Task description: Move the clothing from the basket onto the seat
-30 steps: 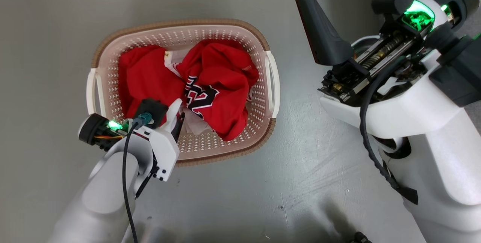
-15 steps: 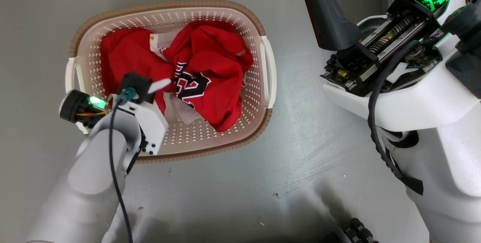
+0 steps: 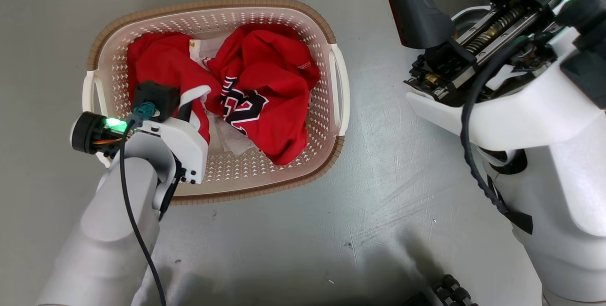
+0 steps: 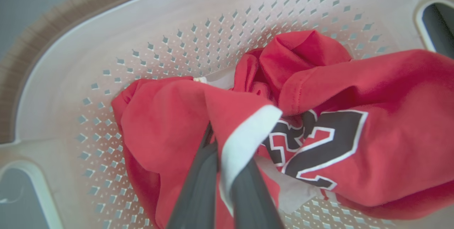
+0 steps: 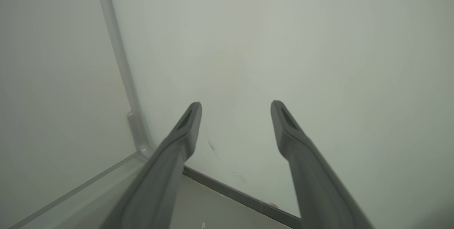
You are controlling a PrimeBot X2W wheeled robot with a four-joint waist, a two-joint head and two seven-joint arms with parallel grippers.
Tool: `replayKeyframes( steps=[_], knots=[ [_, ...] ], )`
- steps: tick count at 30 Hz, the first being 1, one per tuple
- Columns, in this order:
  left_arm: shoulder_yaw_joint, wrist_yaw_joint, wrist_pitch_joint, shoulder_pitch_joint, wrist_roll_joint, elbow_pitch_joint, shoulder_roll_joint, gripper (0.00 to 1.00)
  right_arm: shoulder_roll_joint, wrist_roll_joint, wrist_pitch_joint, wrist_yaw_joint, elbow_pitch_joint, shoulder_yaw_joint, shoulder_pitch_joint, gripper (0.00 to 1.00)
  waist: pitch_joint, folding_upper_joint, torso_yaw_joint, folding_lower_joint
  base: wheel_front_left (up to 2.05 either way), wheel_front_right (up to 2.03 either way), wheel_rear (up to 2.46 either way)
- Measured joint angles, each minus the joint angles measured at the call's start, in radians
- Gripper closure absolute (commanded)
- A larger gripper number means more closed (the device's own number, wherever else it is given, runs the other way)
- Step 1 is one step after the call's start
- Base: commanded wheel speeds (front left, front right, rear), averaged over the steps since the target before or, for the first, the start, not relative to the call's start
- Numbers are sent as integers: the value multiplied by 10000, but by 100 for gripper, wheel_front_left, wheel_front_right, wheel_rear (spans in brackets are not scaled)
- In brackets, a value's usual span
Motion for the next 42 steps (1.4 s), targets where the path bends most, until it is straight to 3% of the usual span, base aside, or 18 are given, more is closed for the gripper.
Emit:
replayKeyframes(
  steps=[17, 42],
  knots=[
    [98, -46, -301, 609, -334, -550, -94, 100, -2, -510, 0, 0, 548, 63, 1, 0, -635, 0, 245, -1, 0, 0, 0],
    [1022, -395, -1791, 1452, -1722, -1494, -424, 100, -8, -660, 0, 0, 1546, -284, 972, 0, -2208, 0, 792, -1, 0, 0, 0]
  ],
)
